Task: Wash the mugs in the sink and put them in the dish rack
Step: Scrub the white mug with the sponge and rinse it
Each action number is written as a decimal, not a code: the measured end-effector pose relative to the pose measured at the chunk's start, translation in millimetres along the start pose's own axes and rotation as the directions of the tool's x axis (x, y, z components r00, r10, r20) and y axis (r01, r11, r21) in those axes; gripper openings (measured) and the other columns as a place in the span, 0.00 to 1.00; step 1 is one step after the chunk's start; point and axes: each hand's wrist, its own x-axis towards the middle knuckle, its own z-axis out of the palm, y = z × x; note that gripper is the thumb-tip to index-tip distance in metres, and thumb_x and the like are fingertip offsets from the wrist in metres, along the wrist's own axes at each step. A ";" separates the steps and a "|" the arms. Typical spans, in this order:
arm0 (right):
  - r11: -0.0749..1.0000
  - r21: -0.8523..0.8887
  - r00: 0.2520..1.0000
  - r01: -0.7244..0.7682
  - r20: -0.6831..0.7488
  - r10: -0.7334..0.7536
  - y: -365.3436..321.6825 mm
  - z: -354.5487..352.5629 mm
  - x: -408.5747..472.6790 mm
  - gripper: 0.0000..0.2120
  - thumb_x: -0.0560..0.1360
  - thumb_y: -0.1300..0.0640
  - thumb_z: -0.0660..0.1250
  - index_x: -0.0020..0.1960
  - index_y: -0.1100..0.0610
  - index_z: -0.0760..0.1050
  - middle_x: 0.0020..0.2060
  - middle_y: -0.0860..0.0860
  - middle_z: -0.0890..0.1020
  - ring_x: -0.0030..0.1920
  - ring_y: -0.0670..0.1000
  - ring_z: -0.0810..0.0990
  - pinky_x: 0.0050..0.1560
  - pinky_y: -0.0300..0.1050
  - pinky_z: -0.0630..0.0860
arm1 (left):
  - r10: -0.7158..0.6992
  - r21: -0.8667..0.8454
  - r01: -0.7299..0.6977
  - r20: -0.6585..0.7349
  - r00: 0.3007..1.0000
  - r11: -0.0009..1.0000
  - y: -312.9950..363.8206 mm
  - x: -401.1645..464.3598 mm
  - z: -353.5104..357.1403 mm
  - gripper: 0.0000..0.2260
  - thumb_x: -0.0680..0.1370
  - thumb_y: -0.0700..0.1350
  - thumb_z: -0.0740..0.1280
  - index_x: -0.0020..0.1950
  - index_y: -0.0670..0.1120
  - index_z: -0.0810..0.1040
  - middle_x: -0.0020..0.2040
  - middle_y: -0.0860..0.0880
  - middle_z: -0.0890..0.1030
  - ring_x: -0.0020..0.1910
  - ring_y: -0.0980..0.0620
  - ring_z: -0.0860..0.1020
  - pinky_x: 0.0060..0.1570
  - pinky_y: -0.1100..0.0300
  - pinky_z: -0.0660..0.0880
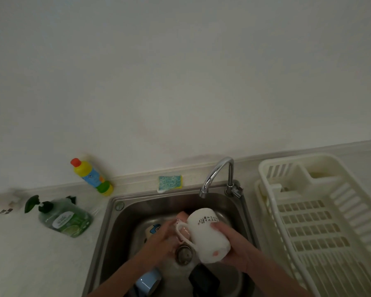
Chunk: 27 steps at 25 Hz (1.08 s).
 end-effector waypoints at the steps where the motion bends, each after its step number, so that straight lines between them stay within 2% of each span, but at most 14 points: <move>1: 0.999 -0.004 0.999 0.041 -0.006 -0.041 -1.1 2.0 1.8 0.19 0.76 0.56 0.67 0.65 0.61 0.74 0.56 0.64 0.83 0.48 0.63 0.85 0.42 0.57 0.83 | -0.184 -0.303 0.194 0.064 0.981 0.933 7.0 3.5 4.0 0.20 0.78 0.48 0.67 0.69 0.45 0.73 0.59 0.41 0.82 0.56 0.39 0.82 0.57 0.40 0.78; 3: 0.983 -0.114 0.989 0.145 -0.004 -0.146 -1.3 3.8 7.5 0.26 0.71 0.59 0.73 0.68 0.56 0.70 0.57 0.63 0.82 0.52 0.63 0.84 0.46 0.59 0.82 | -0.275 -0.435 0.321 0.167 0.947 0.841 16.4 11.2 12.1 0.16 0.80 0.46 0.66 0.64 0.38 0.76 0.56 0.34 0.82 0.55 0.32 0.81 0.56 0.37 0.78; 5: 0.927 -0.307 0.973 0.214 -0.011 -0.229 -2.6 3.6 12.3 0.37 0.64 0.60 0.77 0.70 0.52 0.68 0.58 0.61 0.82 0.56 0.63 0.82 0.53 0.64 0.80 | -0.245 -0.387 0.278 0.133 0.960 0.879 25.0 15.9 18.3 0.12 0.79 0.38 0.65 0.61 0.37 0.77 0.53 0.34 0.83 0.53 0.34 0.82 0.55 0.37 0.78; 7: 0.842 -0.484 0.960 0.239 -0.015 -0.281 -7.8 2.1 12.0 0.41 0.61 0.61 0.77 0.70 0.47 0.65 0.59 0.58 0.81 0.57 0.61 0.82 0.56 0.66 0.78 | -0.206 -0.374 0.226 0.093 0.974 0.900 29.8 21.8 21.1 0.12 0.77 0.33 0.64 0.60 0.37 0.77 0.51 0.35 0.83 0.51 0.35 0.83 0.52 0.38 0.80; 10: 0.743 -0.625 0.967 0.238 0.081 -0.242 -18.5 -3.0 10.1 0.48 0.62 0.65 0.79 0.72 0.40 0.58 0.61 0.55 0.80 0.58 0.55 0.82 0.58 0.59 0.79 | -0.153 -0.396 0.177 0.093 0.984 0.901 25.8 32.4 18.6 0.16 0.74 0.32 0.65 0.62 0.40 0.76 0.54 0.34 0.82 0.51 0.33 0.82 0.49 0.36 0.79; 12: 0.704 -0.668 0.968 0.242 0.112 -0.226 -24.1 -7.3 12.5 0.51 0.62 0.67 0.79 0.73 0.39 0.56 0.60 0.54 0.81 0.59 0.53 0.82 0.60 0.58 0.79 | -0.144 -0.386 0.175 0.107 0.984 0.906 22.5 40.6 16.7 0.17 0.73 0.31 0.65 0.61 0.42 0.76 0.54 0.34 0.82 0.51 0.32 0.82 0.49 0.35 0.79; 16: 0.671 -0.706 0.970 0.228 0.102 -0.222 -34.3 -12.3 17.2 0.51 0.61 0.67 0.79 0.75 0.44 0.57 0.61 0.52 0.81 0.60 0.51 0.81 0.63 0.55 0.77 | -0.106 -0.327 0.135 0.105 0.989 0.935 26.6 54.5 20.4 0.14 0.77 0.32 0.62 0.59 0.44 0.79 0.52 0.35 0.83 0.50 0.34 0.83 0.47 0.36 0.80; 18: 0.634 -0.733 0.964 0.246 0.116 -0.240 -43.5 -15.2 16.2 0.42 0.65 0.64 0.79 0.73 0.49 0.63 0.60 0.49 0.81 0.59 0.47 0.81 0.61 0.50 0.78 | -0.088 -0.292 0.094 0.036 0.995 0.952 30.2 59.9 21.1 0.15 0.77 0.31 0.60 0.57 0.45 0.80 0.49 0.37 0.83 0.47 0.36 0.84 0.45 0.36 0.81; 19: 0.619 -0.739 0.949 0.267 0.088 -0.304 -49.4 -15.5 15.3 0.34 0.68 0.56 0.79 0.71 0.49 0.69 0.60 0.48 0.81 0.59 0.47 0.81 0.61 0.50 0.78 | -0.071 -0.272 0.068 -0.002 0.997 0.960 30.8 62.7 20.7 0.16 0.77 0.31 0.60 0.56 0.46 0.81 0.49 0.38 0.84 0.46 0.36 0.84 0.43 0.36 0.81; 21: 0.556 -0.772 0.834 0.308 -0.063 -0.549 -61.5 -19.2 17.3 0.27 0.68 0.37 0.74 0.62 0.47 0.77 0.59 0.47 0.81 0.59 0.48 0.80 0.63 0.52 0.76 | -0.042 -0.238 0.024 -0.074 0.996 0.971 31.0 67.3 19.6 0.18 0.76 0.30 0.61 0.57 0.48 0.82 0.47 0.40 0.84 0.45 0.38 0.84 0.43 0.36 0.81; 22: 0.473 -0.833 0.726 0.288 -0.132 -0.675 -67.4 -22.3 19.9 0.26 0.68 0.34 0.71 0.60 0.48 0.79 0.59 0.47 0.81 0.59 0.48 0.79 0.64 0.51 0.74 | -0.033 -0.233 0.007 -0.107 0.994 0.972 30.9 68.0 19.1 0.19 0.76 0.29 0.62 0.57 0.48 0.82 0.47 0.41 0.85 0.45 0.39 0.84 0.44 0.36 0.81; 24: 0.230 -0.963 0.543 0.143 -0.118 -0.831 -76.9 -27.3 26.3 0.22 0.74 0.41 0.70 0.63 0.51 0.78 0.63 0.51 0.77 0.61 0.49 0.76 0.66 0.44 0.69 | -0.020 -0.240 -0.020 -0.165 0.986 0.971 30.4 68.6 18.3 0.19 0.76 0.29 0.62 0.57 0.48 0.82 0.47 0.43 0.85 0.46 0.40 0.84 0.47 0.37 0.81; 25: 0.124 -0.991 0.517 0.051 -0.080 -0.852 -79.5 -28.3 29.6 0.21 0.75 0.45 0.70 0.65 0.53 0.77 0.65 0.52 0.73 0.64 0.51 0.74 0.67 0.43 0.67 | -0.012 -0.244 -0.033 -0.182 0.983 0.969 31.2 67.9 18.8 0.18 0.77 0.29 0.62 0.57 0.47 0.81 0.48 0.42 0.85 0.47 0.40 0.84 0.47 0.37 0.81; 27: 0.034 -0.996 0.577 -0.078 -0.073 -0.814 -83.3 -30.3 38.1 0.22 0.77 0.47 0.68 0.69 0.53 0.73 0.70 0.55 0.68 0.70 0.55 0.69 0.70 0.46 0.65 | -0.004 -0.243 -0.044 -0.194 0.981 0.969 31.2 66.7 20.8 0.16 0.77 0.30 0.61 0.57 0.46 0.79 0.50 0.43 0.83 0.48 0.39 0.83 0.45 0.39 0.81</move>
